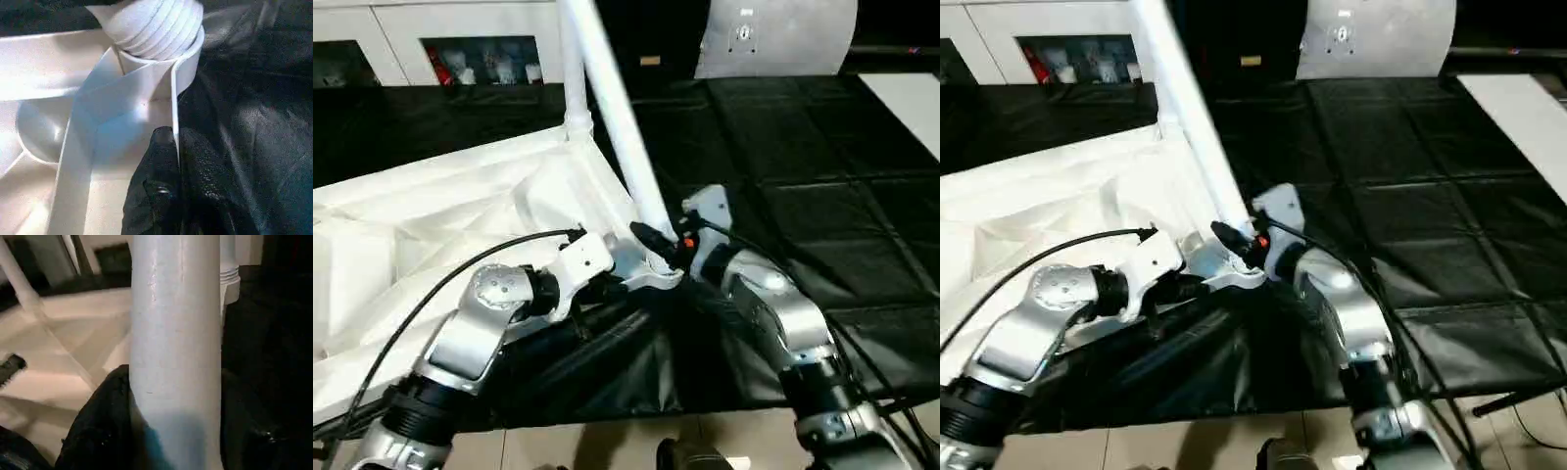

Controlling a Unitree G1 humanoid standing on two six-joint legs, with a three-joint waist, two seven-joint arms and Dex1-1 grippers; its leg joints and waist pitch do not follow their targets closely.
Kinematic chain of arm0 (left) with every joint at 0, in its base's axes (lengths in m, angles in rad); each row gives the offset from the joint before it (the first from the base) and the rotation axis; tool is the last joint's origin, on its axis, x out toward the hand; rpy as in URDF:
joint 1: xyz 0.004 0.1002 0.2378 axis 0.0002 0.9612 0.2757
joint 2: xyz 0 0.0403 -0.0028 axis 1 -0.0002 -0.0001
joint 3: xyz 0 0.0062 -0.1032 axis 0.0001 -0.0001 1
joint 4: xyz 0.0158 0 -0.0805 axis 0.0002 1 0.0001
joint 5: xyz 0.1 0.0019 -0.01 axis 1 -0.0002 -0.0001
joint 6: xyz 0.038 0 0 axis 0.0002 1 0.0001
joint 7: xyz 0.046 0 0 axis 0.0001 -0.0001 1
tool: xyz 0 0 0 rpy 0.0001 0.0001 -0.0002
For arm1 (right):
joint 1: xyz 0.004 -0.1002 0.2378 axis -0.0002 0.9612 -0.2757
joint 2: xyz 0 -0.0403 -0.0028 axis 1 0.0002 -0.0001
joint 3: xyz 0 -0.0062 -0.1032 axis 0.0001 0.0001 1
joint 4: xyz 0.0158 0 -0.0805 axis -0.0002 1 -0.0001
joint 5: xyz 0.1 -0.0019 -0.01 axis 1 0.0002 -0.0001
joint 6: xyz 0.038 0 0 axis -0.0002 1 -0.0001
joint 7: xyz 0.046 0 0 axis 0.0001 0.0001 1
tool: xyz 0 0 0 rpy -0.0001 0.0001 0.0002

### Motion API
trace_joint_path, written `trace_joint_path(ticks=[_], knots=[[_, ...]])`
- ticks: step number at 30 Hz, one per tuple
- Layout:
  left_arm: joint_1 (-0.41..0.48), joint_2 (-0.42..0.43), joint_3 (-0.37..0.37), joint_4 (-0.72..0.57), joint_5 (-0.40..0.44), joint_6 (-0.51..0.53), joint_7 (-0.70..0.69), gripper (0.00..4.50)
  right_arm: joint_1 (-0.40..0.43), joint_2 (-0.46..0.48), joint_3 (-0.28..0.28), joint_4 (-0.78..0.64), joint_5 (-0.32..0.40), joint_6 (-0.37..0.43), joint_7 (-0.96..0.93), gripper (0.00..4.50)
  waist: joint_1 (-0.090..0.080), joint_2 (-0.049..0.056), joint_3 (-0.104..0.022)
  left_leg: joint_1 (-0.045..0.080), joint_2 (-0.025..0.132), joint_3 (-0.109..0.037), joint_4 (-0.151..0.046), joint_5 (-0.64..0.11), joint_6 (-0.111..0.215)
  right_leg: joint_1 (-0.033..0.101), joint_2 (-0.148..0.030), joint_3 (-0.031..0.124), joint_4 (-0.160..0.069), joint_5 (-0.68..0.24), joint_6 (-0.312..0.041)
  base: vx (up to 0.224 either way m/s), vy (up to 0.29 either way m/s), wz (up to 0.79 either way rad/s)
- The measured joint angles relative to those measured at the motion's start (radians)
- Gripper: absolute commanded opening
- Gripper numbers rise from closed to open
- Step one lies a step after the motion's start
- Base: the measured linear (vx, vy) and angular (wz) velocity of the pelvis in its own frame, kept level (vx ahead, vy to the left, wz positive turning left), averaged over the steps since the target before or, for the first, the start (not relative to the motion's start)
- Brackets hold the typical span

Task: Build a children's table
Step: Insert table leg to table base

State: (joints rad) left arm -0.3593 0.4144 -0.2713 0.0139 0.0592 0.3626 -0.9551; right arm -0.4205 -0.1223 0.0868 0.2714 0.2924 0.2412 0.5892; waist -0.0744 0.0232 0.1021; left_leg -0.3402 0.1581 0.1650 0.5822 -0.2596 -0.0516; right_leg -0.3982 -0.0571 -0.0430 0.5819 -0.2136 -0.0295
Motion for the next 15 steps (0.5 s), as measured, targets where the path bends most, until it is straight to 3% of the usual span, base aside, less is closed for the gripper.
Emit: trace_joint_path(ticks=[2,5,8,9,10,15], knots=[[-0.003,0.010,0.001,0.017,-0.019,-0.045,-0.022,0.00,0.021,0.000,-0.023,-0.024,0.039,0.009,0.024,1.91,0.005,0.000,0.000,-0.009,0.000,0.000,0.004,0.001,0.002,-0.010,0.000,0.000,0.007,0.000,0.000,0.000,0.000,0.00],[-0.009,0.016,0.010,0.045,-0.045,-0.077,-0.054,0.00,0.046,-0.005,-0.049,-0.053,0.095,0.031,0.056,1.91,0.019,0.000,0.000,-0.011,0.000,0.000,0.010,0.001,0.005,-0.019,0.000,0.002,0.020,-0.003,-0.005,0.000,0.000,0.00],[-0.021,0.014,0.016,0.072,-0.063,-0.081,-0.067,0.00,0.070,-0.010,-0.061,-0.077,0.132,0.042,0.083,1.91,0.028,0.001,0.001,-0.011,0.001,0.001,0.013,0.002,0.006,-0.021,0.000,0.003,0.026,-0.004,-0.007,0.000,0.000,0.00],[-0.029,0.011,0.022,0.081,-0.073,-0.064,-0.071,0.44,0.078,-0.013,-0.067,-0.095,0.140,0.043,0.089,1.91,0.029,0.003,0.002,-0.011,0.002,0.001,0.016,0.002,0.006,-0.021,0.000,0.002,0.028,-0.004,-0.007,0.000,0.000,0.00],[-0.030,0.009,0.035,0.083,-0.088,-0.042,-0.079,0.44,0.083,-0.015,-0.072,-0.110,0.148,0.043,0.094,1.91,0.030,0.005,0.003,-0.011,0.002,0.001,0.017,0.002,0.006,-0.021,0.000,0.003,0.029,-0.004,-0.007,0.000,0.000,0.00],[-0.056,-0.001,0.129,0.077,-0.235,-0.027,-0.130,0.77,0.100,-0.039,-0.109,-0.138,0.149,0.043,0.084,1.91,0.029,0.007,0.004,-0.011,0.004,0.002,0.020,0.004,0.004,-0.019,0.000,0.003,0.034,-0.004,-0.007,0.000,0.000,0.00]])
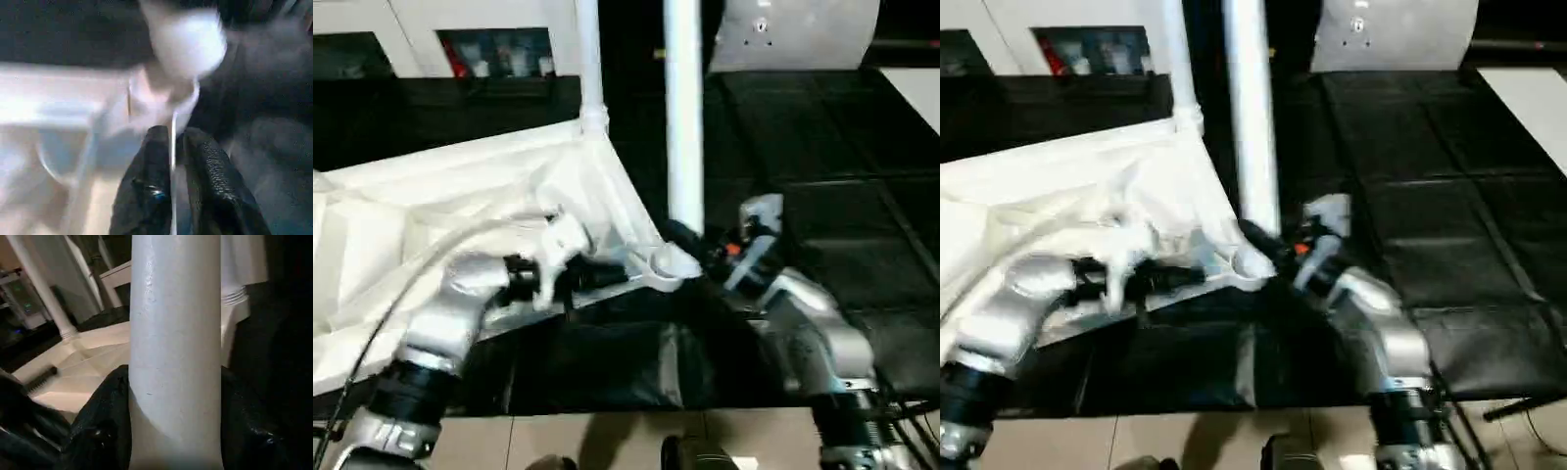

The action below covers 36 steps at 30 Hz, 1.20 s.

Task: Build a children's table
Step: Insert table leg to table base

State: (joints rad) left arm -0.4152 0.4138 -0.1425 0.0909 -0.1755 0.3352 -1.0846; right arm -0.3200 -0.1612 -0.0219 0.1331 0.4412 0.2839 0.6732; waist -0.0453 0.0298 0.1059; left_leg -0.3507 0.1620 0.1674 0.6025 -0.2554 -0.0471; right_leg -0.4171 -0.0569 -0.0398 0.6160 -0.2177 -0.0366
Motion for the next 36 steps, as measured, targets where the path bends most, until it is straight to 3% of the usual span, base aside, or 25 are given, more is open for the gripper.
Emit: trace_joint_path(ticks=[5,12,14,18,22,27,35,36], knots=[[-0.043,-0.030,0.032,0.043,-0.025,-0.012,0.033,0.87,0.002,-0.003,0.011,-0.004,-0.006,0.000,-0.004,1.91,0.003,0.000,0.000,-0.001,0.001,0.000,0.002,0.003,-0.003,0.000,0.000,0.000,0.003,0.001,0.000,0.000,0.000,0.00],[-0.298,-0.185,0.171,0.219,0.023,0.094,0.492,0.87,0.009,-0.009,0.072,-0.032,-0.058,-0.001,-0.009,1.91,0.024,0.000,0.000,-0.005,0.001,-0.001,0.014,0.003,-0.003,0.000,-0.001,-0.001,0.011,0.002,-0.001,0.000,0.000,0.00],[-0.337,-0.210,0.182,0.234,0.023,0.110,0.544,0.87,0.009,-0.009,0.082,-0.039,-0.067,-0.001,-0.011,1.91,0.026,-0.001,0.000,-0.006,0.002,-0.002,0.015,0.003,-0.002,-0.001,-0.001,-0.001,0.011,0.002,-0.001,0.000,0.000,0.00],[-0.352,-0.257,0.144,0.185,0.002,0.130,0.498,0.87,0.003,-0.012,0.091,-0.042,-0.090,-0.006,-0.024,1.91,0.031,0.000,-0.001,-0.008,0.002,-0.002,0.017,0.002,-0.002,-0.001,-0.001,-0.002,0.012,0.002,-0.001,0.000,0.000,0.00],[-0.330,-0.272,0.075,-0.015,-0.088,0.225,0.400,0.87,-0.010,-0.027,0.082,-0.032,-0.124,-0.022,-0.065,1.91,0.036,0.000,-0.001,-0.014,0.003,-0.003,0.023,0.001,0.000,-0.005,-0.001,-0.003,0.015,0.002,-0.001,0.000,0.000,0.00],[-0.322,-0.254,0.010,-0.154,-0.147,0.271,0.339,0.87,-0.028,-0.033,0.069,-0.030,-0.133,-0.010,-0.082,1.91,0.035,0.001,-0.001,-0.013,0.004,-0.003,0.025,0.004,0.002,-0.004,-0.001,-0.003,0.017,0.004,-0.001,0.000,0.000,0.00],[-0.317,-0.234,-0.023,-0.152,-0.105,0.245,0.348,0.87,-0.043,-0.038,0.067,-0.012,-0.138,0.004,-0.099,1.91,0.033,0.002,-0.001,-0.012,0.004,-0.003,0.027,0.007,0.002,-0.002,-0.001,-0.003,0.016,0.010,-0.002,0.000,0.000,0.00],[-0.316,-0.214,-0.016,-0.132,-0.100,0.237,0.360,1.16,-0.044,-0.038,0.067,-0.012,-0.138,0.009,-0.098,1.91,0.030,0.002,-0.001,-0.012,0.004,-0.003,0.028,0.008,0.002,-0.002,-0.001,-0.003,0.016,0.011,-0.002,0.000,0.000,0.00]])
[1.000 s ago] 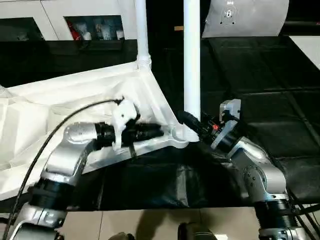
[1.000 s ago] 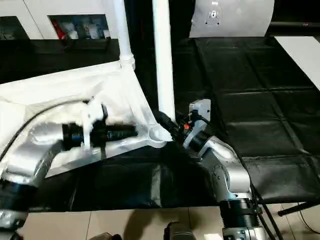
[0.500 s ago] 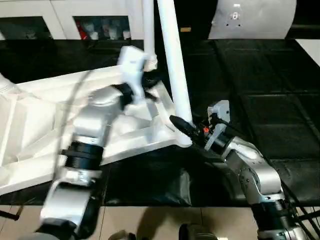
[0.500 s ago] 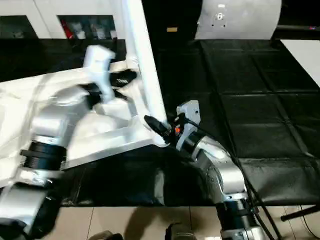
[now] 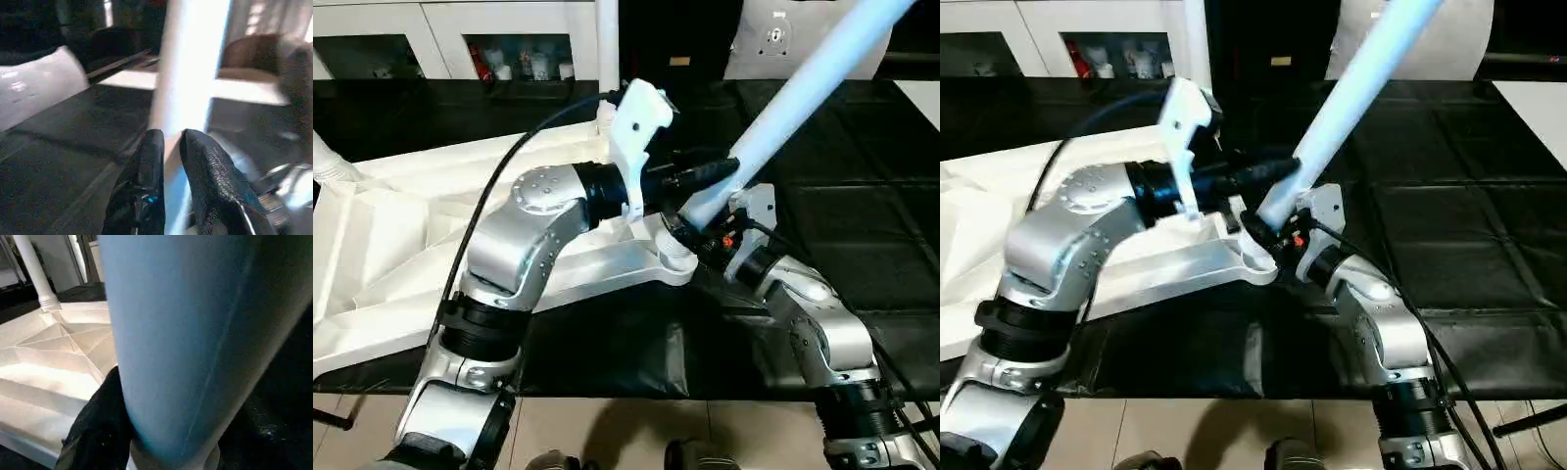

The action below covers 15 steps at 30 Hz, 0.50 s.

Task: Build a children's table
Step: Insert table leg to table base

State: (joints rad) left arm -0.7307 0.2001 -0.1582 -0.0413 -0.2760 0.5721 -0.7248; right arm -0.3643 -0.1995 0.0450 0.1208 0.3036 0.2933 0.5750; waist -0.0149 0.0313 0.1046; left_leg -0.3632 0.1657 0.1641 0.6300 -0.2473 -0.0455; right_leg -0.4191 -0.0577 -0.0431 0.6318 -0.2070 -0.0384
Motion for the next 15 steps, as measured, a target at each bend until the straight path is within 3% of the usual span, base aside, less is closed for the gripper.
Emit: trace_joint_path(ticks=[4,8,10,15], knots=[[0.040,0.070,0.036,0.026,-0.003,0.002,-0.014,1.26,-0.002,-0.011,-0.005,-0.002,0.002,0.006,0.000,1.91,-0.004,0.000,0.000,-0.001,0.000,0.000,0.000,0.001,0.000,0.000,0.000,0.000,0.000,0.001,0.000,0.000,0.000,0.00],[0.106,0.152,0.032,0.023,0.005,0.009,-0.078,1.67,-0.001,-0.035,-0.019,-0.004,0.002,0.010,-0.001,1.91,-0.003,0.001,0.000,-0.001,0.000,0.000,0.000,0.001,0.000,0.000,0.000,0.000,-0.001,0.001,0.000,0.000,0.000,0.00],[0.149,0.176,0.016,0.023,0.009,0.013,-0.112,1.86,-0.001,-0.048,-0.028,-0.004,-0.001,0.012,-0.001,1.91,-0.001,0.001,0.000,-0.002,0.000,0.000,0.001,0.001,0.000,0.000,0.000,0.000,-0.001,0.001,0.000,0.000,0.000,0.00],[0.210,0.211,-0.100,0.077,0.078,-0.108,-0.157,2.12,0.000,-0.048,-0.027,-0.004,-0.002,0.017,0.000,1.91,0.002,0.001,-0.001,-0.001,0.000,0.000,0.002,0.001,0.000,0.001,0.000,0.000,-0.001,0.002,0.000,0.000,0.000,0.00]])
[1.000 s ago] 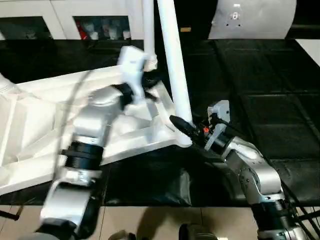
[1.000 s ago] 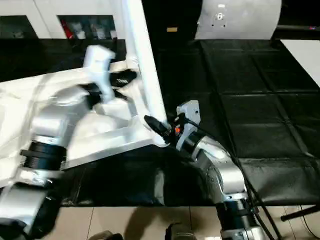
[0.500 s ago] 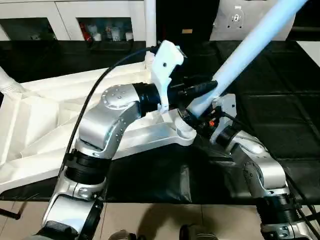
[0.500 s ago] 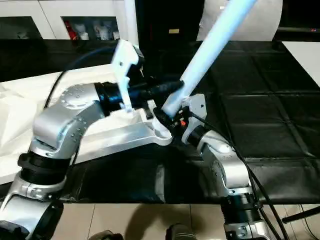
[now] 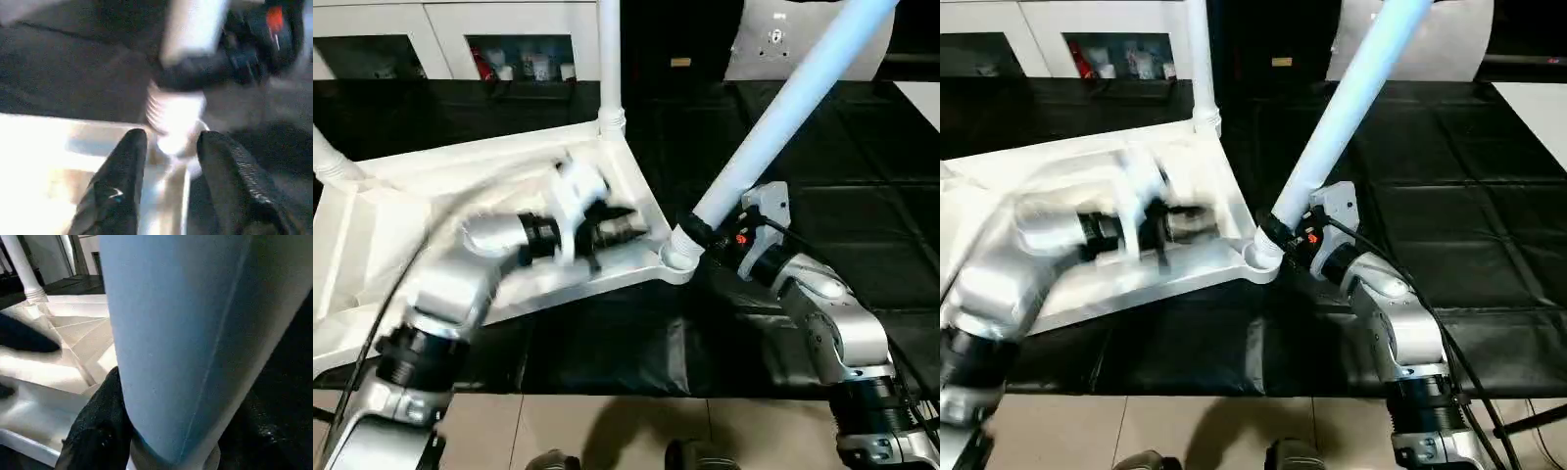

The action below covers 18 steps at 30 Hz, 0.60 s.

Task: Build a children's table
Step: Insert table leg to table base

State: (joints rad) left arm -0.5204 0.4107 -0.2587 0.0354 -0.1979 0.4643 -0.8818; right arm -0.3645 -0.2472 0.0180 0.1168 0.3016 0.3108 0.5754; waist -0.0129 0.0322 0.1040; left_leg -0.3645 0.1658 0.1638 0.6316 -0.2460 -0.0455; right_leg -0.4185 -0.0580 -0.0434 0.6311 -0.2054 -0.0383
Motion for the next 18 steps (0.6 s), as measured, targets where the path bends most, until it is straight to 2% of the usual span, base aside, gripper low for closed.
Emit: trace_joint_path(ticks=[9,12,17,18], knots=[[-0.010,-0.007,-0.100,0.259,0.119,-0.182,-0.032,2.12,0.008,-0.001,0.022,-0.018,-0.003,0.011,0.003,1.91,-0.007,0.002,-0.001,0.000,0.001,0.000,0.000,0.003,-0.003,0.000,0.000,0.000,0.000,0.005,0.002,0.000,0.000,0.00],[-0.043,-0.009,-0.109,0.331,0.151,-0.249,-0.020,2.12,0.011,-0.001,0.023,-0.020,-0.003,0.013,0.003,1.91,-0.006,0.003,-0.002,0.001,0.001,0.000,0.000,0.005,-0.004,0.001,0.000,0.000,0.000,0.006,0.002,0.000,0.000,0.00],[-0.055,-0.013,-0.108,0.379,0.157,-0.290,-0.023,2.12,0.023,-0.001,0.030,-0.028,-0.003,0.015,0.003,1.91,-0.007,0.005,-0.003,0.002,0.001,0.000,0.000,0.006,-0.006,0.002,0.000,0.000,0.000,0.008,0.002,0.000,0.000,0.00],[-0.055,-0.015,-0.106,0.382,0.157,-0.292,-0.027,1.83,0.025,-0.001,0.031,-0.028,-0.003,0.016,0.003,1.91,-0.007,0.005,-0.003,0.002,0.001,0.000,0.000,0.006,-0.006,0.002,0.000,0.001,0.000,0.009,0.002,0.000,0.000,0.00]])
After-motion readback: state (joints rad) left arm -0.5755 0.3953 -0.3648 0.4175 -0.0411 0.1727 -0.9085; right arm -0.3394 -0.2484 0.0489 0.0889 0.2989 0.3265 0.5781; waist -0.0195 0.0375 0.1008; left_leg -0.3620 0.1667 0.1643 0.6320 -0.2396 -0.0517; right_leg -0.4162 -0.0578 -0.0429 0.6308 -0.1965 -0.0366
